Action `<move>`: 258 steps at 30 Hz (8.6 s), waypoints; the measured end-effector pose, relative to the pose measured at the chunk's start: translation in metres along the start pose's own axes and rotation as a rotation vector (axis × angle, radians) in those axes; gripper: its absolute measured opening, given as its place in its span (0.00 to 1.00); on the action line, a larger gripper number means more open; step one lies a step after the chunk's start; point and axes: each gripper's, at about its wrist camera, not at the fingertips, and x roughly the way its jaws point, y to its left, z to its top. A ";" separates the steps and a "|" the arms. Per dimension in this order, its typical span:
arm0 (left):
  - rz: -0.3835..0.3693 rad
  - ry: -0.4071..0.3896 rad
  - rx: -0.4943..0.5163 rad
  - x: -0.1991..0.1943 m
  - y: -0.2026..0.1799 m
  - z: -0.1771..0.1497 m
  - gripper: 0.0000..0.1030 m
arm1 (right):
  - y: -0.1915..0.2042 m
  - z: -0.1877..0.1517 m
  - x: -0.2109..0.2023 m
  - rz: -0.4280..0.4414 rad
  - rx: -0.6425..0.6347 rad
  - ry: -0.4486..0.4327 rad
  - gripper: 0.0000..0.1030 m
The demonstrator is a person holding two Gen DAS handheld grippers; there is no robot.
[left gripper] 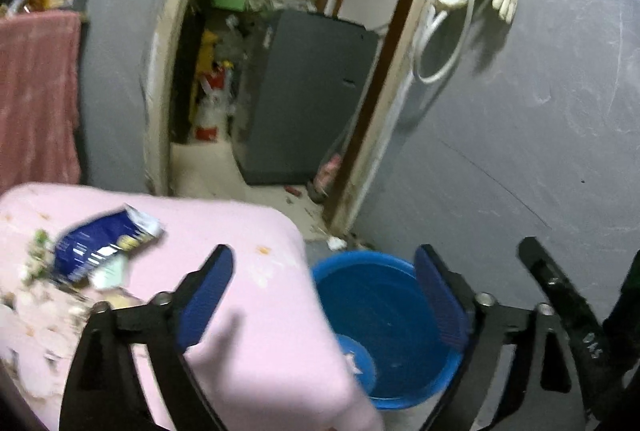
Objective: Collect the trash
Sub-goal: 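Move both tools back over the table, then grasp crumpled foil with the left tool while the right tool grasps a potato scrap, then carry both items over the blue basin and open both tools, then move both tools back over the table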
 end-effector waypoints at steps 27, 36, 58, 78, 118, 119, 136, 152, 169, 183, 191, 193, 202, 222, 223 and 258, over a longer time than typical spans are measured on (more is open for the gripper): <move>0.365 -0.290 0.043 -0.141 0.136 -0.009 0.98 | 0.142 -0.013 0.002 0.251 -0.193 -0.133 1.00; 0.377 -0.202 0.008 -0.133 0.170 -0.028 0.98 | 0.174 -0.037 0.038 0.249 -0.279 0.062 1.00; 0.087 0.212 -0.077 -0.046 0.176 -0.045 0.78 | 0.170 -0.071 0.101 0.223 -0.399 0.429 0.77; -0.073 0.332 -0.188 -0.009 0.178 -0.035 0.28 | 0.161 -0.073 0.117 0.243 -0.384 0.498 0.77; 0.107 0.134 -0.228 -0.069 0.193 -0.045 0.12 | 0.228 -0.108 0.155 0.400 -0.447 0.746 0.31; 0.108 0.126 -0.222 -0.070 0.191 -0.045 0.12 | 0.226 -0.107 0.153 0.396 -0.444 0.735 0.30; 0.079 -0.124 -0.085 -0.101 0.126 -0.027 0.12 | 0.185 -0.051 0.055 0.297 -0.365 0.256 0.30; -0.048 -0.278 0.080 -0.091 0.026 0.002 0.12 | 0.104 0.011 -0.014 0.148 -0.250 -0.043 0.30; -0.202 -0.054 -0.003 0.009 -0.022 0.001 0.12 | 0.027 0.007 0.010 -0.017 -0.120 0.058 0.31; -0.221 0.114 -0.091 0.053 -0.010 -0.006 0.25 | -0.006 -0.005 0.036 -0.043 -0.013 0.173 0.37; -0.217 0.115 -0.117 0.050 0.000 -0.008 0.45 | -0.012 -0.004 0.040 -0.045 0.003 0.195 0.43; -0.208 0.094 -0.115 0.045 0.002 -0.009 0.49 | -0.011 -0.004 0.038 -0.043 0.003 0.185 0.48; -0.093 -0.018 -0.053 0.010 0.014 -0.004 0.77 | 0.005 0.003 0.024 -0.025 -0.042 0.098 0.79; 0.164 -0.280 0.021 -0.093 0.077 -0.001 0.98 | 0.099 0.010 0.000 0.168 -0.167 -0.080 1.00; 0.173 -0.286 0.021 -0.097 0.081 0.000 0.98 | 0.103 0.010 -0.001 0.176 -0.174 -0.086 1.00; 0.345 0.050 0.029 -0.103 0.212 -0.053 0.98 | 0.205 -0.073 0.068 0.292 -0.396 0.335 1.00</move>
